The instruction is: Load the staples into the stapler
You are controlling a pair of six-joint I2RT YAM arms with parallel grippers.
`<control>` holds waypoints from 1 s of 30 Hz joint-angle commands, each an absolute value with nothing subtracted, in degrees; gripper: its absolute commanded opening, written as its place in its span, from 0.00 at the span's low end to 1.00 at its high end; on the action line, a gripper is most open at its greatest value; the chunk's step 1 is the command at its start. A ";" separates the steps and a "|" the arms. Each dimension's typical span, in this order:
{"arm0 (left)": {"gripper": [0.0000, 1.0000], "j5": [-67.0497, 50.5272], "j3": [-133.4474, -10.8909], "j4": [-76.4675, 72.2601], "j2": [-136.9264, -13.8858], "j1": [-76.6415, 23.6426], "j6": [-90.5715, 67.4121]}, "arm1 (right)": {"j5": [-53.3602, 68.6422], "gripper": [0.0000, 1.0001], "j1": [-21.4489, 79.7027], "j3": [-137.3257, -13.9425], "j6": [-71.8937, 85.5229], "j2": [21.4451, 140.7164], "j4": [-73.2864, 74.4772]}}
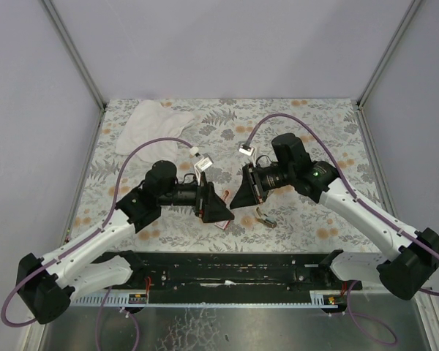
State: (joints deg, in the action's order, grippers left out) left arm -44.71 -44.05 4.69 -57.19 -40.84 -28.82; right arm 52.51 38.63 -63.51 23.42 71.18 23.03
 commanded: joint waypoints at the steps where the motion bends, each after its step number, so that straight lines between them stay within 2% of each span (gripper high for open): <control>1: 0.83 -29.50 -40.85 5.13 -54.44 -41.13 -30.78 | 41.46 0.17 38.76 -63.02 19.20 66.96 23.91; 8: 0.81 -19.07 -31.63 -12.96 -60.10 -45.95 -44.29 | 15.07 0.18 38.76 -58.61 19.71 62.54 27.70; 10: 0.80 -16.04 -31.78 -15.82 -63.52 -47.80 -45.53 | 10.93 0.18 38.38 -56.46 19.78 61.65 28.11; 19: 0.80 -9.50 -38.94 -19.68 -78.82 -52.99 -44.14 | 8.23 0.18 32.68 -47.97 19.53 57.90 24.86; 30: 0.80 -6.18 -43.90 -22.04 -91.90 -55.36 -44.01 | 3.56 0.18 32.22 -45.26 19.16 54.34 24.72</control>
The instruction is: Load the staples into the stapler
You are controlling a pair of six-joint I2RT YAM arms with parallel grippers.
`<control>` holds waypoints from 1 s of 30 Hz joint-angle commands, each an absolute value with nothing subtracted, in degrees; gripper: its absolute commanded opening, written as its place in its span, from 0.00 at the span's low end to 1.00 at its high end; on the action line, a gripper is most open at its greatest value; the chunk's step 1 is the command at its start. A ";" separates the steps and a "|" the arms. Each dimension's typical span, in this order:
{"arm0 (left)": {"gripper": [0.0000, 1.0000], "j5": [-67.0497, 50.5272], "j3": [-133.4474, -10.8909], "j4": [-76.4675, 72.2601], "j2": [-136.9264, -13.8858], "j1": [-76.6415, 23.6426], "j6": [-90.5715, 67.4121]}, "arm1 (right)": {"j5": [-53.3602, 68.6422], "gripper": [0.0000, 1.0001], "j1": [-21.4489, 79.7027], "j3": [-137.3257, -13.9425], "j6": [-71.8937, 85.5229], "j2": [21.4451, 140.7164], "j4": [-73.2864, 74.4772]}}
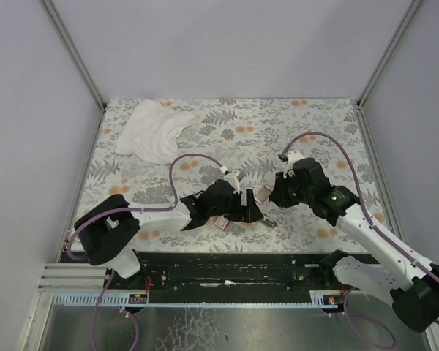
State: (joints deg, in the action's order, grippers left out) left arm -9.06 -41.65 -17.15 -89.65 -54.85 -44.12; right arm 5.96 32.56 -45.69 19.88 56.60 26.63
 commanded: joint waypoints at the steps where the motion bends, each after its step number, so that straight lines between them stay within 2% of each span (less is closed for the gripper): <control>1: 0.80 -6.22 -44.19 -22.21 -92.57 -55.47 -43.99 | 3.52 0.18 32.20 -45.00 19.14 54.12 24.75; 6: 0.75 -5.53 -46.09 -22.15 -95.20 -55.72 -43.37 | 3.84 0.18 32.25 -43.88 19.39 52.83 24.79; 13: 0.55 -4.04 -48.27 -20.56 -97.87 -55.89 -41.81 | 5.22 0.18 32.22 -42.93 19.60 52.34 24.52; 20: 0.27 -3.88 -49.53 -18.25 -98.59 -55.95 -39.49 | 5.59 0.18 32.21 -42.10 18.89 51.43 23.74; 25: 0.12 -5.00 -49.04 -15.63 -97.49 -55.94 -34.85 | 8.99 0.18 32.26 -39.35 18.08 50.44 20.88; 30: 0.05 -7.85 -46.81 -12.48 -93.82 -55.64 -27.79 | 12.95 0.18 32.33 -34.50 19.07 47.84 14.96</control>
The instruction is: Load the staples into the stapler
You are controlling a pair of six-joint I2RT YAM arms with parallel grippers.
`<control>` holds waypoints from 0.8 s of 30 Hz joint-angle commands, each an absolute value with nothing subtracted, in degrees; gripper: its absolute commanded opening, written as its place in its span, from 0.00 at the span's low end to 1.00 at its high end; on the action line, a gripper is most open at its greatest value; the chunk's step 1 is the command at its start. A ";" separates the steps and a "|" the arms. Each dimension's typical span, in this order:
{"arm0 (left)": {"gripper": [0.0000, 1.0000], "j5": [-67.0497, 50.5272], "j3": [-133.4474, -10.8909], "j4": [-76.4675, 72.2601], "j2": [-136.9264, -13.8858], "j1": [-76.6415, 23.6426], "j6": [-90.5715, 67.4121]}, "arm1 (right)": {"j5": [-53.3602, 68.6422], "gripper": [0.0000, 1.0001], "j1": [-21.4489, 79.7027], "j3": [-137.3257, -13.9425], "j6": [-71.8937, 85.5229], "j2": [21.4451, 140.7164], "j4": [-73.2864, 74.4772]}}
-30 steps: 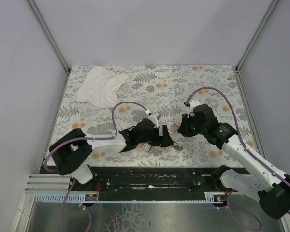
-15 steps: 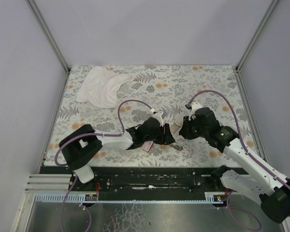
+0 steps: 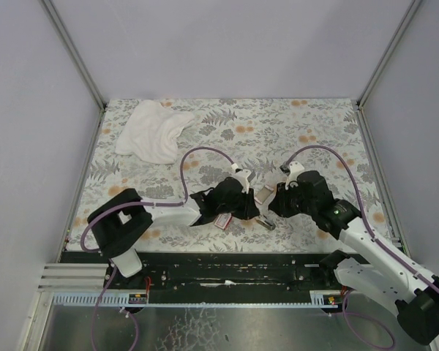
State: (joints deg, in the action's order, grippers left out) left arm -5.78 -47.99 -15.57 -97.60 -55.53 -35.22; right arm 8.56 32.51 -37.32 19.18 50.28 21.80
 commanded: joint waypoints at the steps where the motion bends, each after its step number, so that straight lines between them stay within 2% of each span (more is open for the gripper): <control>1: 0.04 -9.09 -46.52 -11.41 -93.18 -55.45 -26.51 | 13.46 0.18 32.53 -33.48 19.43 47.37 13.55; 4: 0.01 -12.30 -45.91 -7.83 -91.66 -54.48 -23.51 | 12.75 0.18 35.17 -30.92 20.15 46.54 9.66; 12: 0.01 -20.31 -40.56 -8.65 -87.78 -51.29 -21.13 | -0.43 0.17 46.12 -24.01 19.12 46.04 0.34; 24: 0.00 -23.89 -39.12 -8.94 -88.08 -50.78 -18.98 | -4.01 0.15 52.24 -15.14 16.94 40.40 -7.18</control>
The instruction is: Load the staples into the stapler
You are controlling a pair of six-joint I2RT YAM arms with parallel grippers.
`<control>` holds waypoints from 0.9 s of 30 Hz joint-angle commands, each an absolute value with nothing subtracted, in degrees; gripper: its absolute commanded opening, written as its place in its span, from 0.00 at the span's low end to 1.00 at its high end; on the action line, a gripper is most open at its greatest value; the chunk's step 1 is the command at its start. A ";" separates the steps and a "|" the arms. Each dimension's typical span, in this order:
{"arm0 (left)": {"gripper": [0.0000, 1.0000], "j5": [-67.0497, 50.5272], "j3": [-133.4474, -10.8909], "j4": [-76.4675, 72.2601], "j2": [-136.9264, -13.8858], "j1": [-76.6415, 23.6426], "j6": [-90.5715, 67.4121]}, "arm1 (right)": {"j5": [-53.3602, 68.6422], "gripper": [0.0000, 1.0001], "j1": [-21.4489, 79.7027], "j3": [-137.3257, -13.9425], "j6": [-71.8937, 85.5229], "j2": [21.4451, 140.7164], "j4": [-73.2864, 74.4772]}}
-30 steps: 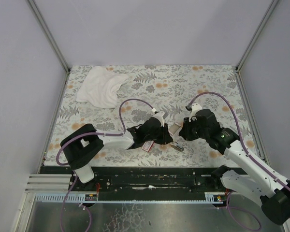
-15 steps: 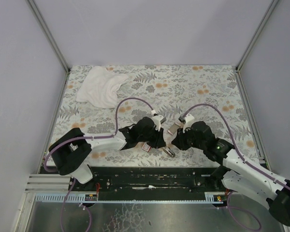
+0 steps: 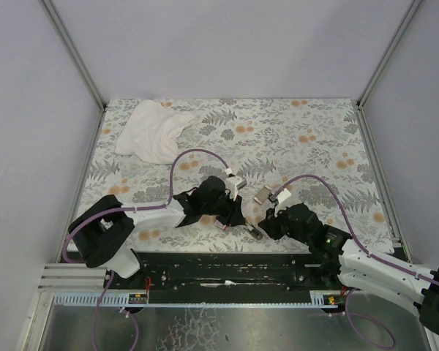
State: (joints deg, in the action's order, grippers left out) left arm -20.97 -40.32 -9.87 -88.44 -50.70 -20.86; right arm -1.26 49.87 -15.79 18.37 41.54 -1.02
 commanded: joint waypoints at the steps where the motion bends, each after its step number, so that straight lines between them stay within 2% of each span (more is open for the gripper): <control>1: 0.00 -24.29 -39.33 -8.72 -87.79 -50.72 -19.43 | -4.57 0.15 53.14 -14.98 16.72 40.74 -7.58; 11: 0.00 -22.35 -43.63 -1.20 -89.54 -50.71 -22.45 | -12.37 0.14 61.24 -15.49 14.34 47.95 -12.83; 27: 0.00 -22.49 -43.91 -0.66 -90.36 -50.71 -22.72 | -12.33 0.12 62.86 -14.85 15.00 51.67 -14.35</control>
State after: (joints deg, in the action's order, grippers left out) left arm -22.50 -43.18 -4.19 -89.21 -50.57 -22.50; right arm -10.94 61.98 -14.68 14.96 51.33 -11.27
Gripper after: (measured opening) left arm 0.218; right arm 0.205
